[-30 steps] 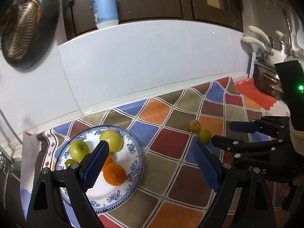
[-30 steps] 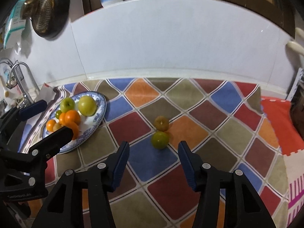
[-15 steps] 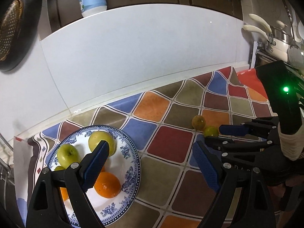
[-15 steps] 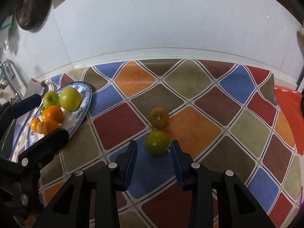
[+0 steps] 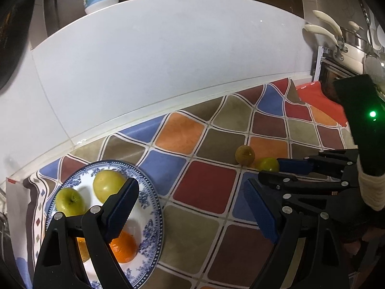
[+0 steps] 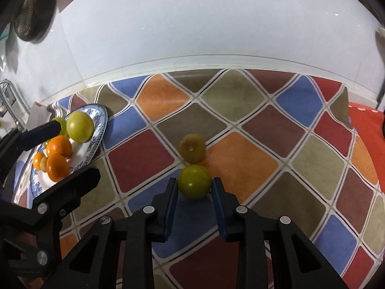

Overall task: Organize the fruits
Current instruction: 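Grasp the small brown fruit with the left tool while the right tool grasps the small green fruit, then carry the brown fruit with the left tool while the right tool carries the green fruit over the plate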

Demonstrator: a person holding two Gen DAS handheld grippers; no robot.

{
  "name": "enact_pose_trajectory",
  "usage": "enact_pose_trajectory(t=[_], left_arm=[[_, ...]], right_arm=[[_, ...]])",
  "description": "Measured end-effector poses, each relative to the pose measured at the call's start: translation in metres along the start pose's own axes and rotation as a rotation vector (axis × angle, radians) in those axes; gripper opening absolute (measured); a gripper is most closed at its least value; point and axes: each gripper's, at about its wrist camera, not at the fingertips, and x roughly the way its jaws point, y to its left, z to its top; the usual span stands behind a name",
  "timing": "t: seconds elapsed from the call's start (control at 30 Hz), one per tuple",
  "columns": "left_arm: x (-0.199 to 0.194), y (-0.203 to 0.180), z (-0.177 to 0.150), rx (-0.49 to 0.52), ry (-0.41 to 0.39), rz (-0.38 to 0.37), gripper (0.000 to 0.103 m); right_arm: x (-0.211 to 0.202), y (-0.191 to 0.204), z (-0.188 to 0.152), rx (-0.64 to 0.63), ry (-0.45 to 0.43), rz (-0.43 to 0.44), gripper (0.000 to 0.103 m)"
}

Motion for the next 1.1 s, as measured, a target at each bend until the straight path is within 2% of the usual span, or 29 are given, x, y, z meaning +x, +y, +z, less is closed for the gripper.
enact_pose_trajectory(t=[0.17, 0.37, 0.63, 0.93, 1.03, 1.1], left_arm=[[0.01, -0.009, 0.008, -0.016, -0.008, -0.073, 0.09], [0.032, -0.024, 0.022, -0.028, 0.02, -0.14, 0.08], [0.066, -0.043, 0.031, -0.013, 0.092, -0.159, 0.059], [0.086, -0.051, 0.031, -0.004, 0.136, -0.171, 0.036], [0.087, -0.051, 0.03, 0.001, 0.137, -0.183, 0.029], [0.086, -0.05, 0.03, -0.001, 0.137, -0.181, 0.029]], right_arm=[[-0.009, -0.018, -0.001, 0.061, -0.024, -0.025, 0.03], [-0.022, -0.043, 0.003, 0.116, -0.049, -0.066, 0.03], [-0.031, -0.066, 0.008, 0.167, -0.068, -0.089, 0.03], [-0.024, -0.068, 0.006, 0.173, -0.062, -0.086, 0.03], [-0.023, -0.068, 0.006, 0.172, -0.059, -0.086, 0.03], [-0.022, -0.068, 0.006, 0.172, -0.057, -0.085, 0.03]])
